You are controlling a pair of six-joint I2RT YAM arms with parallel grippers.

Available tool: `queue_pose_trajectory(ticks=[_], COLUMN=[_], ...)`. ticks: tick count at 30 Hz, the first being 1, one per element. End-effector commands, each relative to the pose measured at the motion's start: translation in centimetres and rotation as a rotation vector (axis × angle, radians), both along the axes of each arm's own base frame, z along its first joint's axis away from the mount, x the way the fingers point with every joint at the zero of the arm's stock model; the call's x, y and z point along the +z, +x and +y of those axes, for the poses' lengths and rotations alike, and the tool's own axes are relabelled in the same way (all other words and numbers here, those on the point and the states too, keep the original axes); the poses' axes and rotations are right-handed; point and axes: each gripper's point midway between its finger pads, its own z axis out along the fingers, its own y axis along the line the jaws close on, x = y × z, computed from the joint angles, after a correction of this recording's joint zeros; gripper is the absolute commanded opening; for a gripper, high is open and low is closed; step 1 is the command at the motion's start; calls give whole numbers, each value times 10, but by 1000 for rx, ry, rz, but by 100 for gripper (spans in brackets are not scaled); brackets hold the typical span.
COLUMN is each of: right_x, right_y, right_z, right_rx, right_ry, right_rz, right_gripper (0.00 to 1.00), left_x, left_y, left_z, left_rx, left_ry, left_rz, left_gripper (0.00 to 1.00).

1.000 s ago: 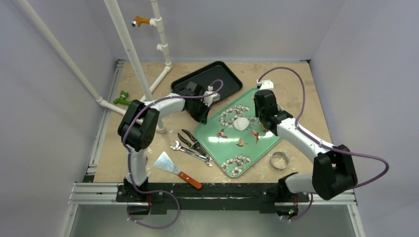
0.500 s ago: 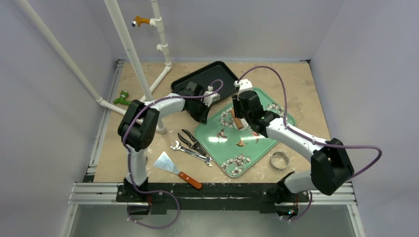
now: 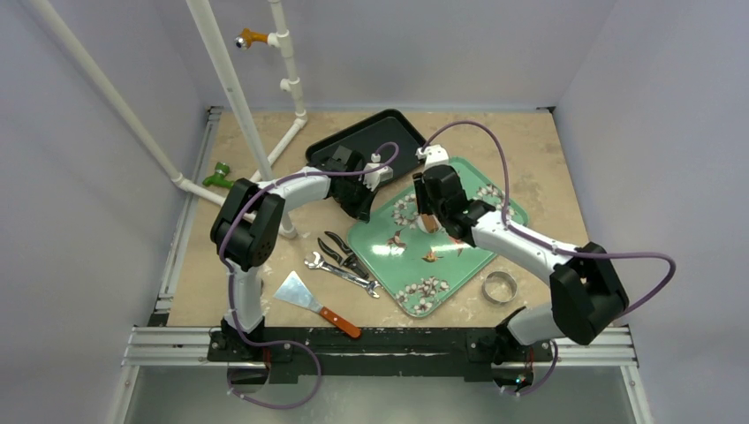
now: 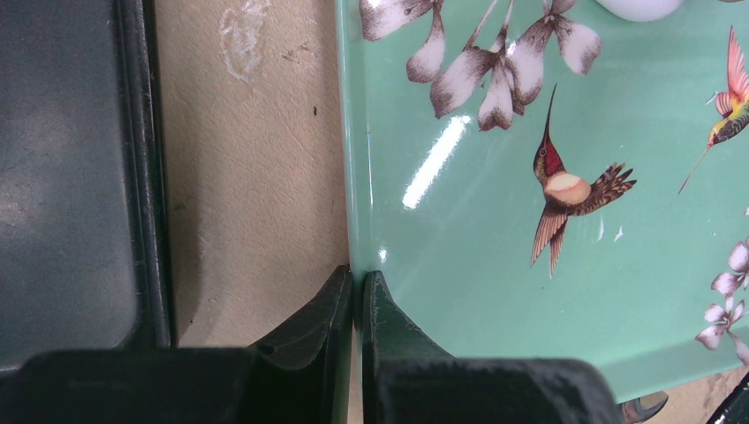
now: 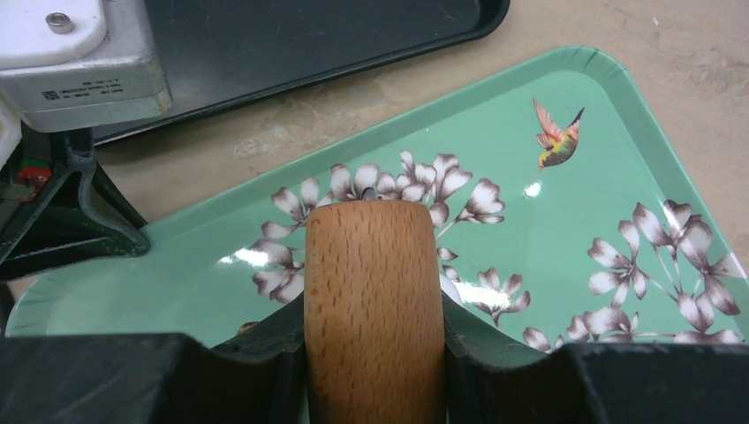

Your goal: Roll out the dumpling wrappers from the dough

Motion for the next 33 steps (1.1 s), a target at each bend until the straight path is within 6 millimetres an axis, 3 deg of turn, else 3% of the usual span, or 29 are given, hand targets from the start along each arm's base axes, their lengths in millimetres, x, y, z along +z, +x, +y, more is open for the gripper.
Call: queue_pose_trajectory(ticks=[1, 7, 19, 25, 29, 33], right_x=[-12, -36, -40, -42, -26, 19], right_y=[-3, -20, -55, -61, -59, -51], right_z=[16, 47, 85, 85, 91, 98], right_rx=[7, 48, 98, 98, 114, 149], right_ry=[75, 74, 92, 104, 121, 165], right_rz=[13, 50, 72, 91, 78, -6], right_gripper=[0, 0, 0, 0, 0, 0], left_x=[-3, -3, -3, -3, -3, -3], left_y=[-9, -9, -9, -8, -8, -9], left_z=[5, 5, 5, 5, 5, 5], left_rx=[-21, -22, -23, -23, -22, -23], left_ry=[2, 2, 1, 1, 1, 0], left_rz=[23, 23, 23, 23, 23, 23], left_gripper=[0, 0, 0, 0, 0, 0])
